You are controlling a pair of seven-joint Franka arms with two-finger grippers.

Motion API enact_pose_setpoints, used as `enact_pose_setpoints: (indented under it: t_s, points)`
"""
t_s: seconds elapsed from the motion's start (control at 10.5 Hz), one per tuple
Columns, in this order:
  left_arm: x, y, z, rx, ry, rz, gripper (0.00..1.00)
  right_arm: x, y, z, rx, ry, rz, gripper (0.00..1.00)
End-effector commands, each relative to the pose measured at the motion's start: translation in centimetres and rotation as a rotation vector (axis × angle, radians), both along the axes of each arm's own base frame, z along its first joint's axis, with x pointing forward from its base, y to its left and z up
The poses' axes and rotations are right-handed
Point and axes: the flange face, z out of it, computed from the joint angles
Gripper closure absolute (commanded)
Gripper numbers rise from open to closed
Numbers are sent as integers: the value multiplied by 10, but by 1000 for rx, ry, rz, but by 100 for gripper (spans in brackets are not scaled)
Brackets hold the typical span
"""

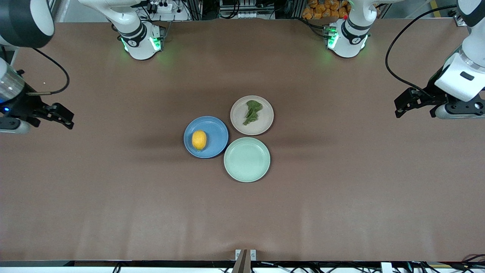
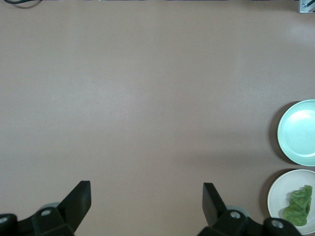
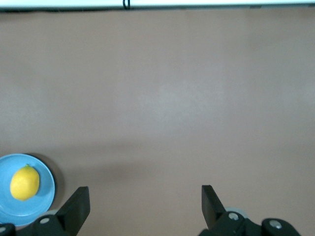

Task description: Place lemon and lettuce in plates

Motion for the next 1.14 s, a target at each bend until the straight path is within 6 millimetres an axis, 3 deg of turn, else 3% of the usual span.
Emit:
enact_pose_setpoints:
  t_s: [0.0, 0.38, 1.04]
  points:
    - [-2, 3, 4, -22, 41, -12, 0, -2, -3, 26, 16, -28, 33, 0]
    - [-10, 4, 11, -17, 90, -16, 0, -12, -9, 48, 10, 16, 61, 0]
    - [-14, 2, 14, -16, 89, -22, 0, -21, -2, 40, 17, 109, 57, 0]
